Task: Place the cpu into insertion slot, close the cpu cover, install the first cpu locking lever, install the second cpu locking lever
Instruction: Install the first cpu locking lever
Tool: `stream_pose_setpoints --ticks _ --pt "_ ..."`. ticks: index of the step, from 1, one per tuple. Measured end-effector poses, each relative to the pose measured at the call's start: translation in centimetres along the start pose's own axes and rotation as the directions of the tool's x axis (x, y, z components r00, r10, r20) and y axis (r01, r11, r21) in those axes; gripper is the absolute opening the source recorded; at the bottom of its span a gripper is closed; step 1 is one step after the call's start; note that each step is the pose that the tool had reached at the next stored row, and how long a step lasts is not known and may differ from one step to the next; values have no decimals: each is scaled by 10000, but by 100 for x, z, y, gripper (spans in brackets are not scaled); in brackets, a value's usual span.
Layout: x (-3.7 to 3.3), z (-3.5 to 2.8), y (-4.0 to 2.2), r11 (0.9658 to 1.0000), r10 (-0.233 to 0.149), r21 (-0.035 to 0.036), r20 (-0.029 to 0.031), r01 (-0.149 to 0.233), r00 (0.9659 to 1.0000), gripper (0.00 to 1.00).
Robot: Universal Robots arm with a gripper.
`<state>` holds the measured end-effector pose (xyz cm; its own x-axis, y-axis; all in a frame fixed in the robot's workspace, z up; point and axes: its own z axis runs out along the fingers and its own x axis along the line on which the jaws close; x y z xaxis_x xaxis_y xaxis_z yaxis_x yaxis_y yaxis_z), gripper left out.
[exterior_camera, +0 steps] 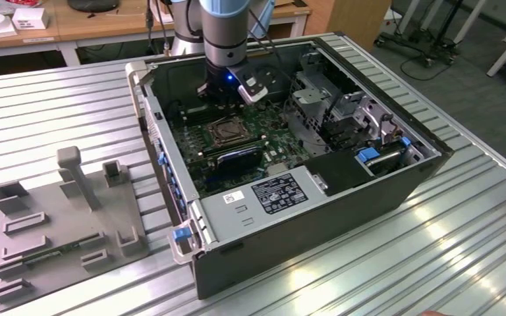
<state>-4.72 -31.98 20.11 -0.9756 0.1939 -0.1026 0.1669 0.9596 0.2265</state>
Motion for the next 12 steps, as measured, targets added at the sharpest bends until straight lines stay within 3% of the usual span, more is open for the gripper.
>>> stream_pose_setpoints --ticks 6,12 --pt "9 28 -8 10000 -44 -42 205 45 9998 11" --pt "23 28 -11 10000 -61 -57 281 63 9996 11"
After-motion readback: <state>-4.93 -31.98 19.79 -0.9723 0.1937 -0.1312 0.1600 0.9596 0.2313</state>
